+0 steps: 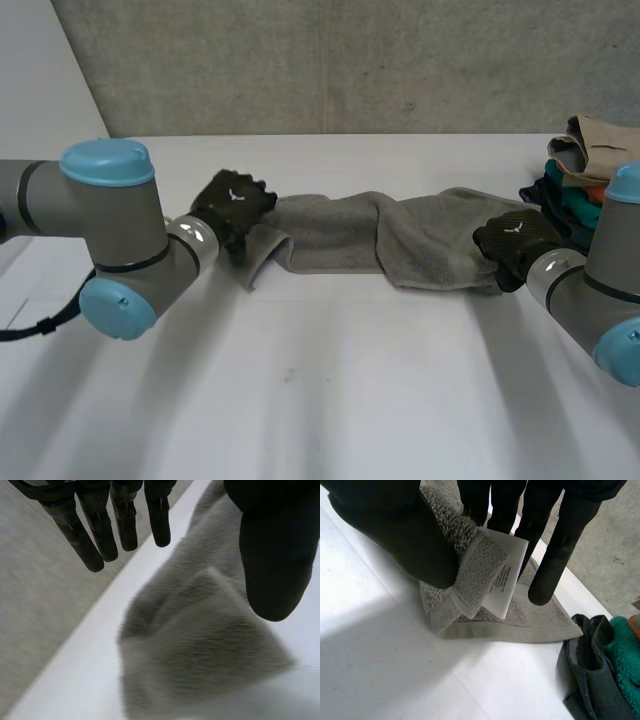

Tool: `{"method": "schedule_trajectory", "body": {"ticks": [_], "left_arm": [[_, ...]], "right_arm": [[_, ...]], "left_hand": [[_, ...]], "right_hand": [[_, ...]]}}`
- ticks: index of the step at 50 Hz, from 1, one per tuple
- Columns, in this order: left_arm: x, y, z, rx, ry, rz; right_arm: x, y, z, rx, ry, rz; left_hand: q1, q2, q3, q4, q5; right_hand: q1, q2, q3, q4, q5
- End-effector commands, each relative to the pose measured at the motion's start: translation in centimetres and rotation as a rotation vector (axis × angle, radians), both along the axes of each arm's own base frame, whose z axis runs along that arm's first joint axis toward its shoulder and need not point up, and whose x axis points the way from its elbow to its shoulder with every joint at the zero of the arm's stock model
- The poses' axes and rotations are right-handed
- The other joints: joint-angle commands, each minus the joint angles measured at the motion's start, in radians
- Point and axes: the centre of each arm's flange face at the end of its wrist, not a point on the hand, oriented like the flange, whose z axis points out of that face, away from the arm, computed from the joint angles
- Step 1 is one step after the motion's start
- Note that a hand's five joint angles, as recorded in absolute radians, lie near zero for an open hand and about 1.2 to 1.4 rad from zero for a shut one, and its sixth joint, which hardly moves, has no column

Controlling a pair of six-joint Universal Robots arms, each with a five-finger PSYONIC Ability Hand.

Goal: Fold the laundry.

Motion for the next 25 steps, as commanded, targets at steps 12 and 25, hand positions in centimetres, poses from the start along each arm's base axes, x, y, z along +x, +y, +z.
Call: {"method": "schedule_trajectory", "body": {"ticks": [12,25], "left_arm": [[-1.8,-2.2,-4.0,0.034,0.029,0.142],[-0.8,-4.9,-3.9,-0.076,-0.038,0.238]], "right_arm": [[0.1,0.3,-0.8,0.021,0.007,0.005],[-0.2,0.2,0.1,0.004,0.005,0.000]], "left_hand": [[0.106,0.114,0.113,0.118,0.130],[1.005,1.012,1.011,1.016,1.029]], "right_hand": [[0.286,0.231,0.206,0.203,0.229],[0.286,0.231,0.206,0.203,0.229]]}}
